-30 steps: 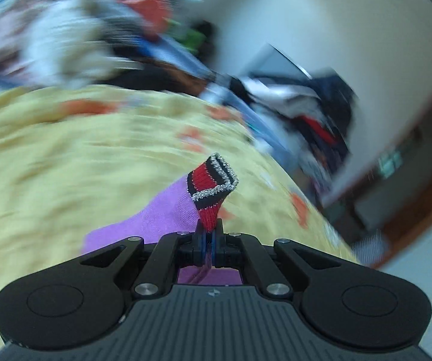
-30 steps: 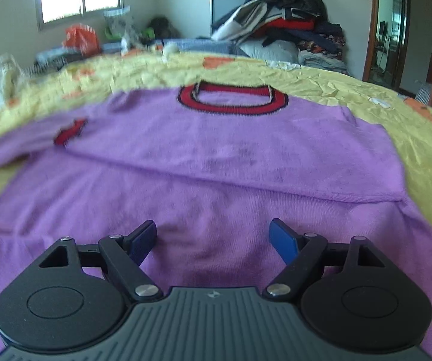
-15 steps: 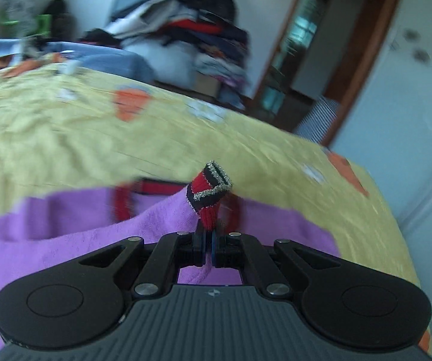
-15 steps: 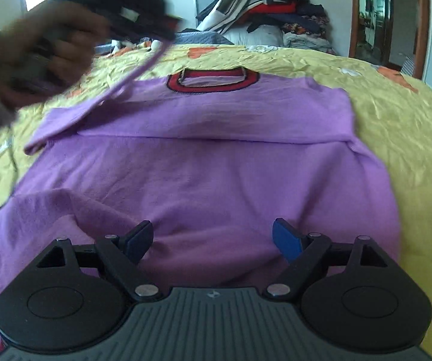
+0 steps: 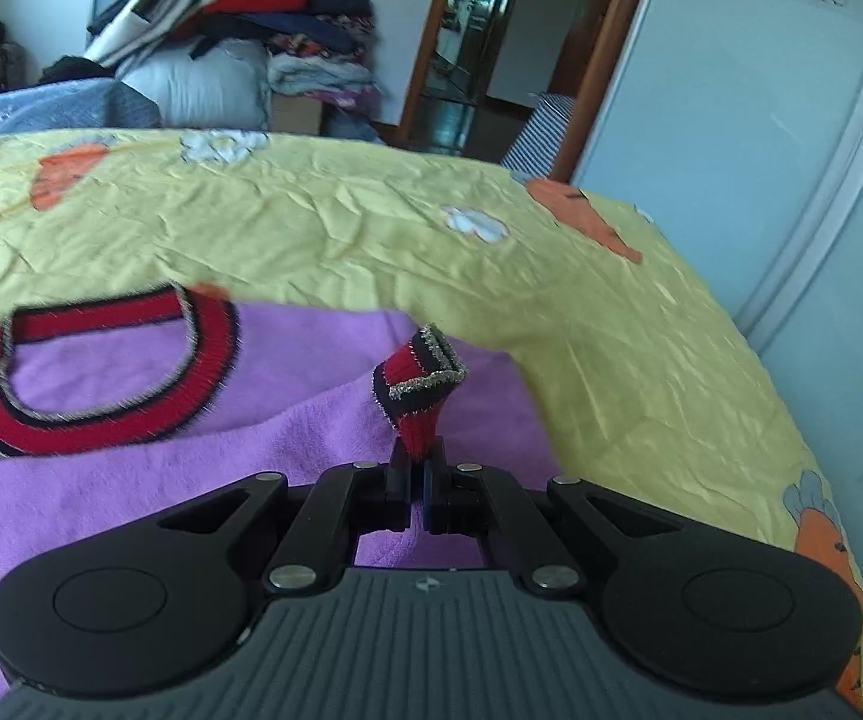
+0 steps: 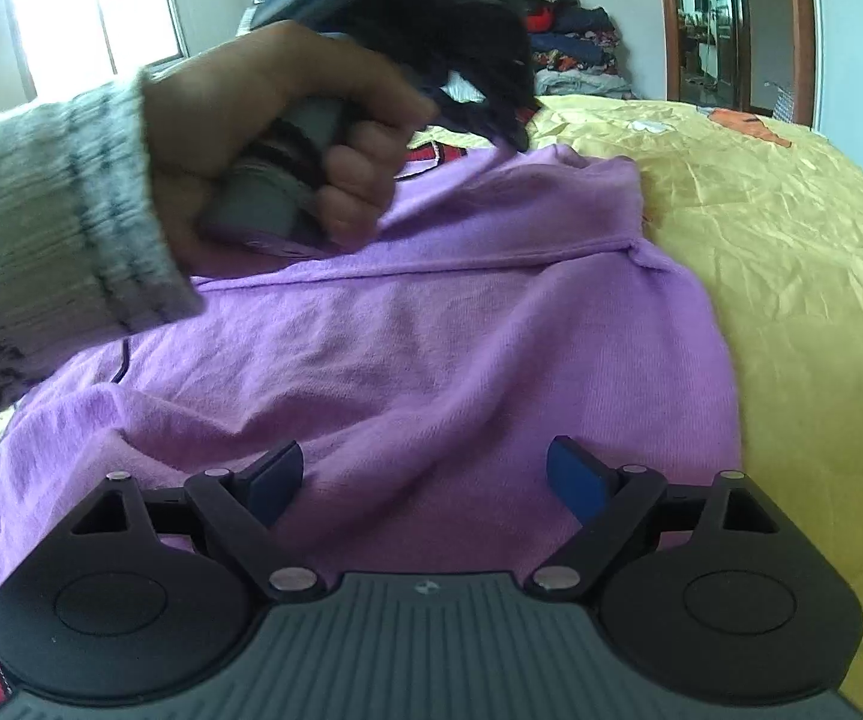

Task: Fold small clothes
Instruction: 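Lay the sleeve on the sweater body and open the left gripper, then grasp the red-striped hem band with both grippers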

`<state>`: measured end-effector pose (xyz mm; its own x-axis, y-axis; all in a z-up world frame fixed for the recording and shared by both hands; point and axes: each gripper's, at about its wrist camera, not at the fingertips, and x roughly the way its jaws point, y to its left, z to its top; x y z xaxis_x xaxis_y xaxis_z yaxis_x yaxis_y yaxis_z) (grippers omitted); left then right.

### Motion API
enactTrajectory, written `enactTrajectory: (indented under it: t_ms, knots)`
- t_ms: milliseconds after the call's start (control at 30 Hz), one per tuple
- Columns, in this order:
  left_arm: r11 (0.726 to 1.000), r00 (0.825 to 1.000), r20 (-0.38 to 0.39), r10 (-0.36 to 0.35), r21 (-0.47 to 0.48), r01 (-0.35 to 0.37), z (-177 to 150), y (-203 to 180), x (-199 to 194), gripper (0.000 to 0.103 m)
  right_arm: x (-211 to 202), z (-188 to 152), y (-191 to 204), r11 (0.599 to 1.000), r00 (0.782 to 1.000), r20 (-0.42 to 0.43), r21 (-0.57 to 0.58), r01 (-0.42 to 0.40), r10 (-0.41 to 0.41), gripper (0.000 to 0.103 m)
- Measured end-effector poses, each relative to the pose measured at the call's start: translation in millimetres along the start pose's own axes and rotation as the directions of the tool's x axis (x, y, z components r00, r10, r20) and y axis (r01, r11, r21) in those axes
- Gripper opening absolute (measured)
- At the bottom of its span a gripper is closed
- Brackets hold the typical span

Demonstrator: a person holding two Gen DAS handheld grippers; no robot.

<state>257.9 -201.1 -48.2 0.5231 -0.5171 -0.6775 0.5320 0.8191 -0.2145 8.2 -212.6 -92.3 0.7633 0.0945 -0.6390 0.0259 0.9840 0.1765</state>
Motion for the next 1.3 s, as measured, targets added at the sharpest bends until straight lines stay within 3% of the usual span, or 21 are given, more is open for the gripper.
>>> enactTrajectory:
  t_ms: [300, 400, 433, 467, 533, 567, 667, 767, 833, 900, 967, 1067, 1100, 1233, 1300]
  knots:
    - [0.999, 0.997, -0.068, -0.033, 0.030, 0.035, -22, -12, 10, 0.003, 4, -2, 8, 0.999, 1.000, 0.003, -0.035, 0.013, -0.013, 0.099]
    - [0.996, 0.990, -0.106, -0.093, -0.012, 0.093, -25, -3, 15, 0.008, 5, -2, 10, 0.999, 1.000, -0.003, -0.046, 0.020, -0.020, 0.099]
    - [0.993, 0.987, -0.113, -0.116, -0.030, 0.114, -25, 1, 11, 0.021, 5, -2, 10, 0.999, 1.000, -0.007, -0.048, 0.019, -0.019, 0.099]
    - [0.988, 0.982, -0.116, -0.147, -0.060, 0.141, -24, 8, 3, 0.041, 4, -1, 9, 0.999, 1.000, -0.014, -0.048, 0.014, -0.014, 0.099]
    - [0.976, 0.978, -0.065, -0.198, -0.106, 0.190, -22, 29, -24, 0.066, -2, 6, 3, 0.999, 1.000, -0.013, -0.038, -0.007, 0.006, 0.099]
    - [0.974, 0.979, -0.029, -0.202, -0.108, 0.198, -21, 41, -41, 0.071, -6, 11, -2, 1.000, 1.000, 0.006, -0.029, -0.009, 0.009, 0.099]
    - [0.982, 0.989, 0.046, -0.137, -0.125, 0.142, -24, 84, -88, 0.076, -12, 43, -19, 0.999, 0.996, 0.078, -0.028, -0.039, 0.041, 0.099]
    - [0.983, 0.998, 0.052, -0.026, -0.178, 0.035, -33, 136, -111, 0.076, 8, 87, -37, 0.996, 0.987, 0.135, -0.040, -0.082, 0.086, 0.099]
    - [0.971, 0.998, 0.029, 0.061, -0.234, -0.052, -40, 171, -112, 0.076, 40, 113, -44, 0.994, 0.989, 0.113, -0.064, -0.092, 0.098, 0.098]
    - [0.953, 0.992, -0.019, 0.128, -0.274, -0.128, -49, 201, -104, 0.075, 78, 132, -47, 0.992, 0.992, 0.047, -0.059, -0.111, 0.114, 0.070]
    - [0.939, 0.978, -0.076, 0.192, -0.277, -0.206, -57, 223, -93, 0.070, 108, 141, -43, 0.990, 0.996, -0.015, -0.109, -0.091, 0.090, 0.060]
    - [0.952, 0.970, -0.044, 0.240, -0.186, -0.244, -61, 230, -92, 0.070, 138, 137, -41, 0.980, 0.997, -0.077, -0.198, 0.014, -0.030, 0.055]
    - [0.950, 0.965, -0.048, 0.258, -0.168, -0.262, -59, 228, -92, 0.070, 139, 136, -44, 0.977, 0.998, -0.058, -0.212, 0.023, -0.036, 0.055]
    - [0.946, 0.963, -0.049, 0.266, -0.178, -0.270, -56, 226, -100, 0.071, 133, 141, -50, 0.969, 0.988, -0.051, -0.210, 0.133, -0.147, 0.056]
    - [0.952, 0.970, -0.022, 0.241, -0.191, -0.241, -65, 221, -119, 0.072, 117, 138, -42, 0.970, 0.994, -0.043, -0.225, 0.090, -0.102, 0.056]
